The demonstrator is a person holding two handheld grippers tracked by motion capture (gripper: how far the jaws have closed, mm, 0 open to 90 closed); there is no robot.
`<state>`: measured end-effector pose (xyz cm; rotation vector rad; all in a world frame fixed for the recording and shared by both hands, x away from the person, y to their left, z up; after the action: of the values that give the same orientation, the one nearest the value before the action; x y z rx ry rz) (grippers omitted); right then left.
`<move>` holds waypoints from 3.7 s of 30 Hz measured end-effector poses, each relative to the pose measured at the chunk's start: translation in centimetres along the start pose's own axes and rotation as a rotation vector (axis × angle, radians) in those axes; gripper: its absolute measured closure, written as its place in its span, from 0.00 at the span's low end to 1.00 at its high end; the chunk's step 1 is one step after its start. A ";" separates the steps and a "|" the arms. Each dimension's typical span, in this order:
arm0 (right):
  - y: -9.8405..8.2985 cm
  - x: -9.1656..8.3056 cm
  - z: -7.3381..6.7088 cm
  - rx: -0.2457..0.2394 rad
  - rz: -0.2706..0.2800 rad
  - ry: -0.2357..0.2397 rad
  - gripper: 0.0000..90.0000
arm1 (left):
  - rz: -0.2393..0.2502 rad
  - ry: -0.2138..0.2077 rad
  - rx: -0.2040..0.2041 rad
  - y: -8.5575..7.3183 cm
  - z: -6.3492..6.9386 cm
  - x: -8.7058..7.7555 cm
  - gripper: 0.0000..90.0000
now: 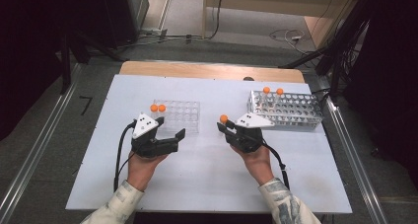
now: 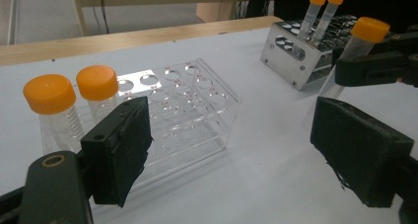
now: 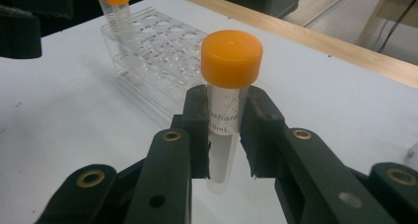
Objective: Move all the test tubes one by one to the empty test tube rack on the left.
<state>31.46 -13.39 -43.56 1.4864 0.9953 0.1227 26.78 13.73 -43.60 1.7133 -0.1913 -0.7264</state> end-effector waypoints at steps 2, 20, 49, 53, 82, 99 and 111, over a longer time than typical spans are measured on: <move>-0.1 0.3 -0.3 -0.006 -0.008 0.007 0.80 | 0.005 -0.003 0.000 0.1 0.1 0.0 0.18; -1.2 2.3 -3.5 -0.051 -0.066 0.085 0.80 | 0.031 -0.066 0.031 0.8 1.2 0.0 0.22; -1.4 3.9 -7.2 -0.095 -0.075 0.162 0.80 | 0.025 -0.172 0.093 0.5 2.2 0.4 0.76; -1.4 3.9 -7.2 -0.096 -0.072 0.163 0.79 | 0.026 -0.168 0.093 0.6 2.2 0.4 0.78; -2.3 -0.5 -1.9 0.001 -0.101 0.071 0.24 | 0.058 -0.119 0.019 2.2 -0.6 -0.5 0.78; -2.5 -0.5 -1.0 0.021 -0.091 0.042 0.24 | 0.055 -0.118 0.013 2.4 -1.1 -0.7 0.78; -2.4 -0.6 -0.7 0.034 -0.081 0.033 0.24 | 0.070 -0.098 -0.009 2.9 -2.0 -0.8 0.78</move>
<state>29.50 -13.63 -45.15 1.4771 1.0876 0.0731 28.00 14.93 -40.48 1.6556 -0.3138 -0.7587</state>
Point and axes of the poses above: each handheld gripper's, and its own axes: x roughly forward along the jaws, y roughly out of its top, z roughly to its right, the point moved 1 cm from there along x, roughly forward along the jaws, and after that the axes turned 15 degrees about x, right-handed, at the moved point
